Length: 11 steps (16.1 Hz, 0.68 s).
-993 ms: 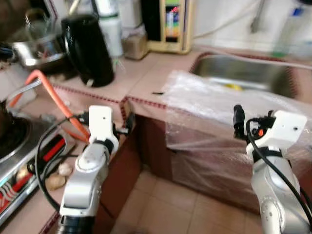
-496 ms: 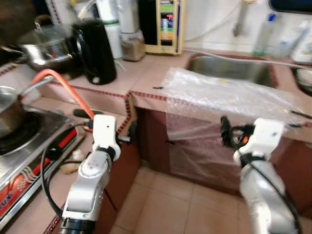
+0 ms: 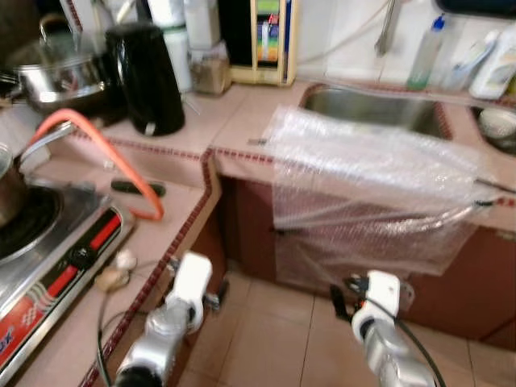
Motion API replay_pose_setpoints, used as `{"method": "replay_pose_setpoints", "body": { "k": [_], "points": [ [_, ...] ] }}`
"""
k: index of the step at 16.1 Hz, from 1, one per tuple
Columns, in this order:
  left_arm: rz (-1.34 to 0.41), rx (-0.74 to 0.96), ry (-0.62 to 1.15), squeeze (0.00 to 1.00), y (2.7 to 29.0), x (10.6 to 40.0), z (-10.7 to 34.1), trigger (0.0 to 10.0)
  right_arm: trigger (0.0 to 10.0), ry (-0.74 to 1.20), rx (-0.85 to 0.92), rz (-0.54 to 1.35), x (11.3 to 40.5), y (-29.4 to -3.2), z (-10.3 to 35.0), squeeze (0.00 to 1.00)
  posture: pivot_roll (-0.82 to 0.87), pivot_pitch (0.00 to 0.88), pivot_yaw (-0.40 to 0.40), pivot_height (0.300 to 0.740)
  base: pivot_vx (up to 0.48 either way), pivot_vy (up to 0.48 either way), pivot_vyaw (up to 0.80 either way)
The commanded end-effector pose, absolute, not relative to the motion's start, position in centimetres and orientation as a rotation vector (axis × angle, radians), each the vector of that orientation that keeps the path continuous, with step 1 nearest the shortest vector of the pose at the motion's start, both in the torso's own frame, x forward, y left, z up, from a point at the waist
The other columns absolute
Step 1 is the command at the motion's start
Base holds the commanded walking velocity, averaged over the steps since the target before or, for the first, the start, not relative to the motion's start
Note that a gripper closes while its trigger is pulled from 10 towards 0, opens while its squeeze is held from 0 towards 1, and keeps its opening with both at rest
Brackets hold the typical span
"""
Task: Kitchen organization
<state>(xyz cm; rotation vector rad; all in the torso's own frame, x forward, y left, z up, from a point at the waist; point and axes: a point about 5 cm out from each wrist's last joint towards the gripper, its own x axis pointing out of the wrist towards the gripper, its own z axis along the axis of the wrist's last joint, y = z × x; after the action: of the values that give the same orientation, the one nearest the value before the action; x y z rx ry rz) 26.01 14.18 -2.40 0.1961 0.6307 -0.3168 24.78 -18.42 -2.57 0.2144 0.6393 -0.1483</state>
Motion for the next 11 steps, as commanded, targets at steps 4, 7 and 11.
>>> {"method": "replay_pose_setpoints", "body": {
  "k": [4,7,11],
  "points": [
    [-0.304,0.223,0.851,0.00,16.6,21.6,-6.5,10.0,10.0,0.790,0.036,-0.095,22.1,-19.0,-5.8,0.00,-0.03,0.000,0.008,0.740,0.000,0.000,0.00],
    [-0.320,0.317,0.957,0.00,18.0,19.8,-7.6,10.0,10.0,0.953,-0.086,-0.039,18.6,-18.6,-8.2,0.00,-0.02,0.000,-0.007,0.740,0.000,0.000,-0.49],
    [-0.339,0.285,0.939,0.00,17.6,20.7,-7.2,10.0,10.0,0.964,-0.127,0.027,17.5,-17.7,-8.8,0.00,-0.03,0.000,0.000,0.740,0.000,0.000,-0.74]
  ]
}}
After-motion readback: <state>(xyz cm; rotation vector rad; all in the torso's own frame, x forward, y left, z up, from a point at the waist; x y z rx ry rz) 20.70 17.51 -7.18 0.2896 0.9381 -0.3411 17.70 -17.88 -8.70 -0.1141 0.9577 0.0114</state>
